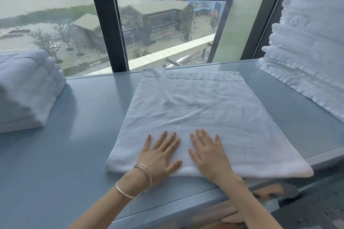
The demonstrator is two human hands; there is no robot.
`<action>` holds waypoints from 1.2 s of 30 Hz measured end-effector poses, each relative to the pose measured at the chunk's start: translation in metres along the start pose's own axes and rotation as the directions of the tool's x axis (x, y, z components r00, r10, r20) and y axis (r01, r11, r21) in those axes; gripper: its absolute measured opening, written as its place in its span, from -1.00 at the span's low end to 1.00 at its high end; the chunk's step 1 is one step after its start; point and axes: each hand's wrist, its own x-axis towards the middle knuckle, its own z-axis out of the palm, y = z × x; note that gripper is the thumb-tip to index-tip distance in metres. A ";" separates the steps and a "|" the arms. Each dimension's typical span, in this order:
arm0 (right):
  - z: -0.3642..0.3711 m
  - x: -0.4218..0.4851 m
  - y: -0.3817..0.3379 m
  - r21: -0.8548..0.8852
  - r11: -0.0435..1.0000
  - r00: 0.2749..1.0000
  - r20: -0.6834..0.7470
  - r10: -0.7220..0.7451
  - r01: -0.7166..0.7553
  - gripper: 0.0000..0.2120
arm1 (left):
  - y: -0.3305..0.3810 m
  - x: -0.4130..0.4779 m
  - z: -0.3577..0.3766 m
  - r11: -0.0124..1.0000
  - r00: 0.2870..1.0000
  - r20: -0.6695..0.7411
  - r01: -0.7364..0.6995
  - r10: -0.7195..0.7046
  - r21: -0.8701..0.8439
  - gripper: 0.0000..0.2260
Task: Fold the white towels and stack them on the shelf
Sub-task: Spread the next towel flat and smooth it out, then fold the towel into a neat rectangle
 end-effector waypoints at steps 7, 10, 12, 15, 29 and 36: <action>-0.023 -0.053 0.126 -0.054 0.885 0.887 -0.009 0.462 -0.462 -0.45 | -0.077 -0.067 0.011 0.962 0.970 0.033 0.244 -0.242 -0.123 -0.30; -0.034 -0.031 0.127 -0.065 0.864 0.867 -0.031 0.498 -0.499 -0.49 | -0.061 -0.041 -0.012 0.954 0.953 0.040 0.299 -0.300 0.014 -0.02; -0.033 0.005 0.097 -0.029 0.946 0.945 -0.062 0.320 -0.323 -0.51 | -0.036 0.005 -0.024 0.976 0.974 -0.064 0.216 -0.216 -0.004 -0.05; -0.027 0.062 0.050 -0.016 0.998 0.996 -0.064 0.057 -0.058 -0.52 | -0.003 0.090 -0.033 0.994 0.990 -0.087 0.104 -0.107 -0.045 -0.47; -0.042 0.120 0.177 0.043 0.980 0.973 -0.113 0.199 -0.195 -0.64 | -0.085 0.151 -0.018 0.922 0.898 -0.215 0.364 -0.384 -0.127 -0.64; -0.045 0.144 0.176 0.003 0.996 0.955 -0.285 0.082 -0.085 -0.63 | -0.070 0.159 -0.032 0.888 0.772 -0.447 0.435 -0.453 -0.150 -0.64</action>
